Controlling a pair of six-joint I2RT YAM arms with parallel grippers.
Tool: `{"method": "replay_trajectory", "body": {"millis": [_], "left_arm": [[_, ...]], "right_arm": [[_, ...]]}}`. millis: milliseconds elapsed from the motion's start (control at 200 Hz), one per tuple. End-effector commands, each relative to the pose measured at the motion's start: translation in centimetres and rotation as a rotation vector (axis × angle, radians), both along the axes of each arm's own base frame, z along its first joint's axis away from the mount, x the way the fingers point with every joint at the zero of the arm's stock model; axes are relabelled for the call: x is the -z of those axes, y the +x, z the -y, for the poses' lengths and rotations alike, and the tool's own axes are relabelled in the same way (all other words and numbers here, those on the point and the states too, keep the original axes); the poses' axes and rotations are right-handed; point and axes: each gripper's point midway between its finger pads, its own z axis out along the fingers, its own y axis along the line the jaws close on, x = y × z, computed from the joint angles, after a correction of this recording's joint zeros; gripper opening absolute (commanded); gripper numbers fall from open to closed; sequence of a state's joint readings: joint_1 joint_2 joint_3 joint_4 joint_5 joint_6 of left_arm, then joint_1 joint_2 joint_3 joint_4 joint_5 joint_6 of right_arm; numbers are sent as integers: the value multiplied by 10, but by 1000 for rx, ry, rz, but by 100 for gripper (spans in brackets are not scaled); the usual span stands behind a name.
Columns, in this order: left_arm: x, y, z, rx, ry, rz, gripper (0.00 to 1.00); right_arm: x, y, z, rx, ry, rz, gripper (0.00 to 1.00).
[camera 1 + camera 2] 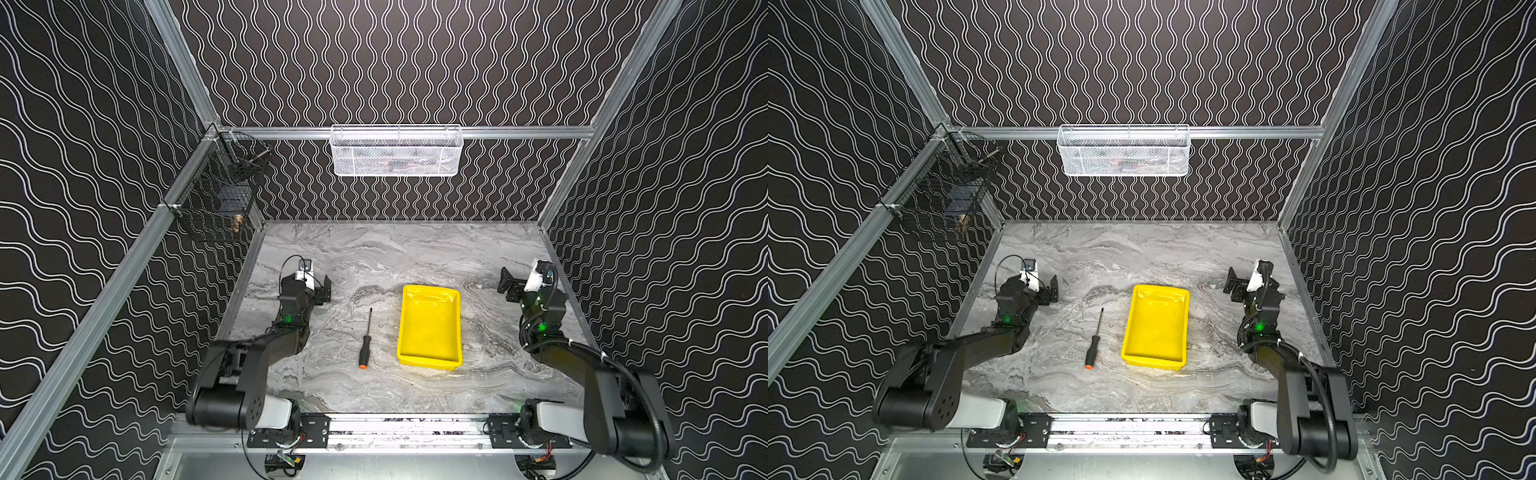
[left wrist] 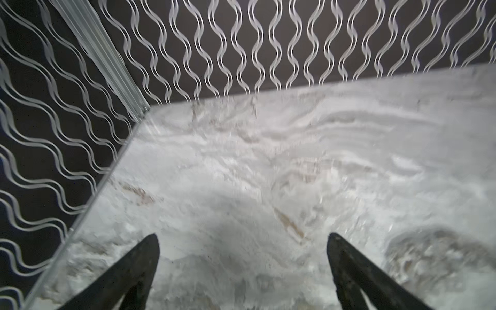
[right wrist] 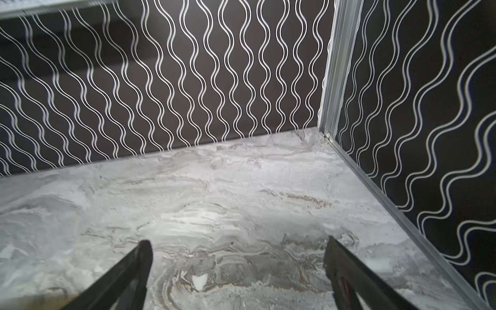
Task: Put the screwdriver in the bin
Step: 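Move the left gripper over the screwdriver while the right arm rises beside the bin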
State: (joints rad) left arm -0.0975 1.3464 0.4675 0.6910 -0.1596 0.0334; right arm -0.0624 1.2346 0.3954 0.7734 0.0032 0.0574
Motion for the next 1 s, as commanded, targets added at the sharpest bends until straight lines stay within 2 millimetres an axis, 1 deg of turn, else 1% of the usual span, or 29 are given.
{"method": "replay_trajectory", "body": {"millis": [0,80,170,190,280,405,511,596,706,776,861,996], "left_arm": [[-20,-6,-7,-82,-132,-43,99],[-37,-8,0,-86,-242,-105,99],[-42,-13,9,-92,-333,-209,99],[-39,-16,11,-97,-348,-243,99],[-38,-25,21,-77,-367,-336,99],[-34,-47,36,-57,-383,-470,99],[-24,-70,51,-43,-381,-581,99],[-12,-93,69,-3,-361,-673,99],[4,-121,89,46,-376,-766,99],[10,-131,100,66,-393,-792,99],[19,-139,104,62,-381,-809,99],[37,-145,114,79,-360,-865,97]], "right_arm": [[2,-4,-9,-31,93,-110,100],[-17,-3,-16,-68,125,-157,100],[-33,-6,-25,-104,148,-201,100],[-36,-7,-25,-101,162,-213,99],[-45,-12,-31,-124,187,-258,99],[-46,-18,-45,-175,215,-329,100],[-38,-24,-62,-230,228,-391,99],[-30,-30,-85,-293,216,-428,99],[-10,-39,-114,-357,162,-519,99],[0,-45,-130,-413,151,-554,99],[11,-48,-139,-456,163,-589,100],[24,-50,-142,-470,159,-629,100]]}}
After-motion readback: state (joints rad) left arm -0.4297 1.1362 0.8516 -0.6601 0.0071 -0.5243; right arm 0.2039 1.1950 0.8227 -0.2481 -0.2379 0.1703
